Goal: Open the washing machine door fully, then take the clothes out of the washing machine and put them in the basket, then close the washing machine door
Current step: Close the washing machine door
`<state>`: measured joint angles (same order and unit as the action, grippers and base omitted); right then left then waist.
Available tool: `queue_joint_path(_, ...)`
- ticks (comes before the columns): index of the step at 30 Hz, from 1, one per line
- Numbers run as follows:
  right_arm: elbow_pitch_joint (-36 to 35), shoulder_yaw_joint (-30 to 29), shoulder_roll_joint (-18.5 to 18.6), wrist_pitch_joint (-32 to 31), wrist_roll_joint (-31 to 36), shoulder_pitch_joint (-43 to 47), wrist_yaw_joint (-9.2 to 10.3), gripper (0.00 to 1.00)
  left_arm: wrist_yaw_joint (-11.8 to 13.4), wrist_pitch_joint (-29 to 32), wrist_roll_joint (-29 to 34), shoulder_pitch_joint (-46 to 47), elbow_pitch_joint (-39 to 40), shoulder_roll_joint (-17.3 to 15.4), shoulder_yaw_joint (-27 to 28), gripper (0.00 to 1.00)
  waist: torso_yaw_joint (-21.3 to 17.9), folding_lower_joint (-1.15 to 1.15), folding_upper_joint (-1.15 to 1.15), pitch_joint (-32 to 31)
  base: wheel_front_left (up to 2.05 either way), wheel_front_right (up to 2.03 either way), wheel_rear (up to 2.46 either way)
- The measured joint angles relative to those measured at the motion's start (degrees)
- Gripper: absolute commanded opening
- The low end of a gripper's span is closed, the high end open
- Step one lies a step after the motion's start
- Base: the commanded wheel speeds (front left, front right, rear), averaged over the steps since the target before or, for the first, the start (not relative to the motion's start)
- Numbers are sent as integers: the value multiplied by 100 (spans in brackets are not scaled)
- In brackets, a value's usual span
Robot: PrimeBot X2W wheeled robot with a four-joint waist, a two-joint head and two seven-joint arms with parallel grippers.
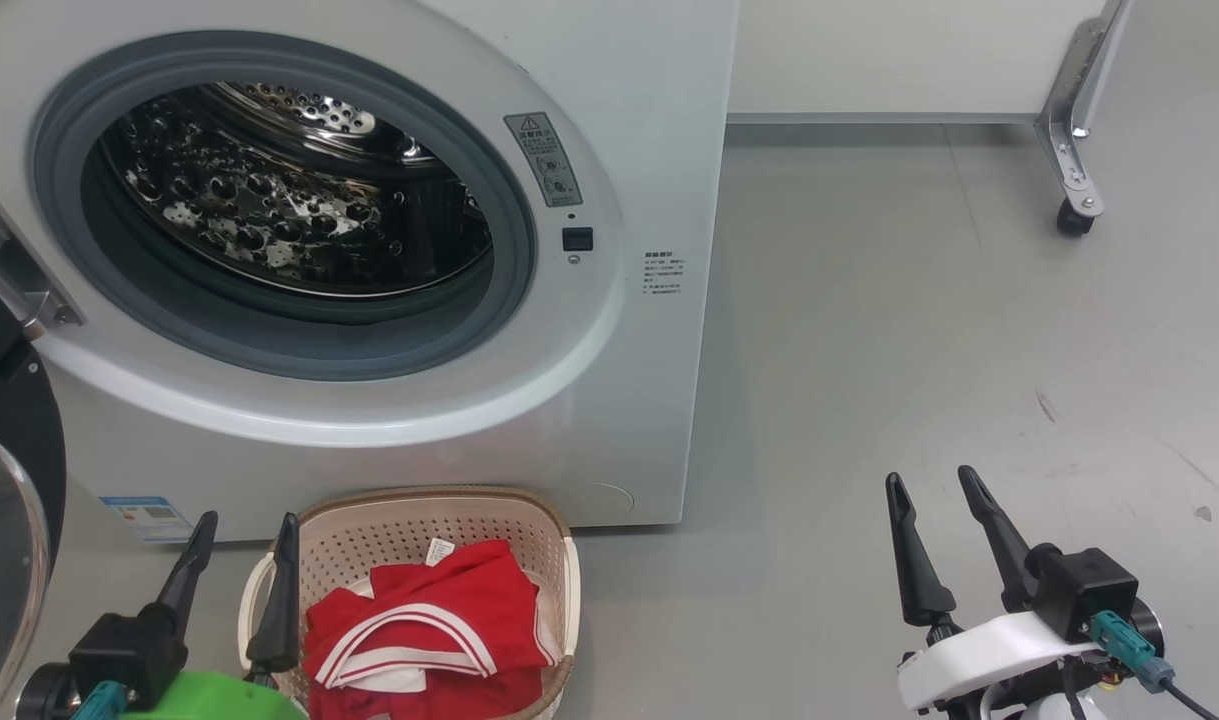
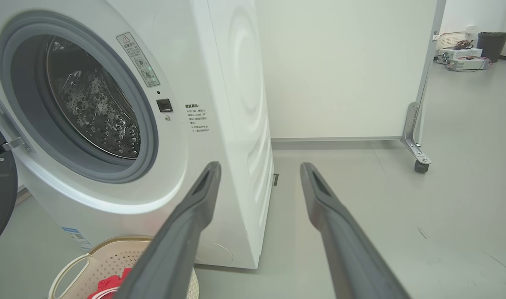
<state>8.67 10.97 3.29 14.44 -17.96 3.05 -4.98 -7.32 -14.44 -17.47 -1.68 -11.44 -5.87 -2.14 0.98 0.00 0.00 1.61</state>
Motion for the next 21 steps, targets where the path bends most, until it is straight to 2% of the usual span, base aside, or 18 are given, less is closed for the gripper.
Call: queue_joint_path(21, -3, -52, -9, 0, 40, 1, -44, 100, -1, 0, 175, -97, 179, 82, 11, 100, -39, 0, 0, -18, 0, 0, 0)
